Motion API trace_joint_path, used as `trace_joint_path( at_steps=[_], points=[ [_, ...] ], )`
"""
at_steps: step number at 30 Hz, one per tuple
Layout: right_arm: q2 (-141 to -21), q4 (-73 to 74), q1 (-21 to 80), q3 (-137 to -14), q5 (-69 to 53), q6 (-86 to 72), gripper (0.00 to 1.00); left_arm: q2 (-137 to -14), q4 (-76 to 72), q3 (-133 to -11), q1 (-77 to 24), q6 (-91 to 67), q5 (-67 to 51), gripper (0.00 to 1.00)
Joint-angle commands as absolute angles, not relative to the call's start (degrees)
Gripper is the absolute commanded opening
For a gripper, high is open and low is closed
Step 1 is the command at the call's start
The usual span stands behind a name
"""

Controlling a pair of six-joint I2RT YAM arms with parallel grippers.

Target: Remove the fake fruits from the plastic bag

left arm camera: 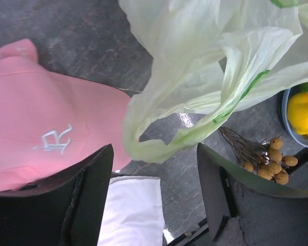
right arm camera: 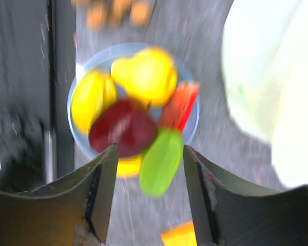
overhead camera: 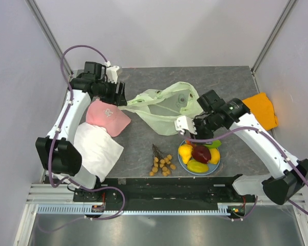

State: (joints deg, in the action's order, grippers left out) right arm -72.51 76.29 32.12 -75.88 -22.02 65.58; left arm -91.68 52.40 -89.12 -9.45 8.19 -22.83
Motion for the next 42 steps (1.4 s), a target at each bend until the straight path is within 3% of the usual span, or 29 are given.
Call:
trace_joint_path(
  at_steps=[1, 7, 11, 18, 31, 34, 35, 38, 42],
  points=[
    [-79.4, 68.0, 35.6, -81.6, -33.4, 47.3, 0.63, -85.6, 53.3, -92.6, -6.5, 7.9, -24.7, 0.75],
    [-93.6, 58.6, 37.6, -86.2, -39.7, 35.8, 0.66, -80.9, 57.4, -93.1, -5.3, 8.3, -29.5, 0.79],
    [-101.8, 48.1, 38.7, -88.0, -44.6, 13.5, 0.65, -76.6, 57.3, -90.2, -5.0, 7.3, -30.1, 0.78],
    [-110.3, 37.0, 42.8, -85.4, -30.3, -12.8, 0.67, -69.6, 56.6, -84.6, -4.6, 6.1, -30.5, 0.78],
    [-119.2, 43.6, 48.6, -88.1, -10.6, -13.9, 0.62, -64.9, 56.0, -79.2, -1.6, 5.4, -31.5, 0.77],
    [-119.8, 44.8, 49.2, -87.8, -9.2, -12.7, 0.49, -64.8, 55.3, -78.0, -1.0, 4.6, -32.5, 0.77],
    [-119.9, 45.1, 49.5, -87.3, -9.1, -11.3, 0.33, -64.8, 55.1, -77.8, -0.9, 4.5, -33.0, 0.77],
    [-119.7, 46.1, 51.0, -85.9, -7.2, -9.6, 0.07, -65.3, 54.5, -77.7, -0.7, 4.1, -33.5, 0.77],
    [-117.8, 46.1, 51.4, -88.0, -9.0, -6.7, 0.00, -66.7, 54.1, -79.6, -0.6, 4.3, -33.7, 0.76]
  ],
)
